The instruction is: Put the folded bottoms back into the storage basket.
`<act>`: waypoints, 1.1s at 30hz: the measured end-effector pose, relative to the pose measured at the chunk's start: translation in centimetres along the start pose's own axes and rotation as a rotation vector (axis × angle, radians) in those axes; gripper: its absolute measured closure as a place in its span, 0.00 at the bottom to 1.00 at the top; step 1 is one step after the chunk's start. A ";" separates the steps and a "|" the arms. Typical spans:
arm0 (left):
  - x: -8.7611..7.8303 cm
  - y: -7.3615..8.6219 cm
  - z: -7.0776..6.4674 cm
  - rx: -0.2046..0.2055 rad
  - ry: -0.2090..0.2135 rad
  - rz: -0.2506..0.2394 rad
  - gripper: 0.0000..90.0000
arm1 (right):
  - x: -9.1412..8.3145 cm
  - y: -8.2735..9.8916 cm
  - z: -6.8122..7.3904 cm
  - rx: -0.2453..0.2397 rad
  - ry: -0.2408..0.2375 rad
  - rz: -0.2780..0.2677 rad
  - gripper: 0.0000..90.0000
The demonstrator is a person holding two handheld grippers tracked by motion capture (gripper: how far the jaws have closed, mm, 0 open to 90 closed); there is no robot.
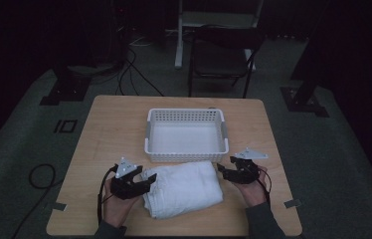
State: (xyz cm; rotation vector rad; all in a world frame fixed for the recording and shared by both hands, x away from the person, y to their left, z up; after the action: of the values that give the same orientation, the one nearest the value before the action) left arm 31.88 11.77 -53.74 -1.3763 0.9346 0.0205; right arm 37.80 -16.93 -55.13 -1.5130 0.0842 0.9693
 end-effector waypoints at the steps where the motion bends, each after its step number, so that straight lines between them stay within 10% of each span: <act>1: 0.0 0.4 -0.2 0.006 -0.004 0.009 0.40 | 0.1 0.2 0.2 -0.006 -0.003 0.003 0.39; 12: 0.2 4.5 -1.2 0.026 0.000 0.090 0.41 | 0.2 2.0 2.6 -0.073 -0.034 0.053 0.39; 33: 3.5 3.1 -0.7 0.050 -0.003 0.100 0.41 | 1.5 4.5 2.4 -0.041 -0.048 0.140 0.59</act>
State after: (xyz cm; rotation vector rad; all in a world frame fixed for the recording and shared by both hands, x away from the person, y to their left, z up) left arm 32.13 10.21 -58.16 -1.2821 0.9941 0.0744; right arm 34.98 -15.22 -59.23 -1.5357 0.1378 1.1243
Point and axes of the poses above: each handheld gripper's, and its own axes: x roughly forward along the jaws, y roughly out of its underside, z roughly to its left, the point moved 9 cm from there along x, roughly forward along the jaws, and after that the axes turned 3 degrees about x, right-handed, at the moved point
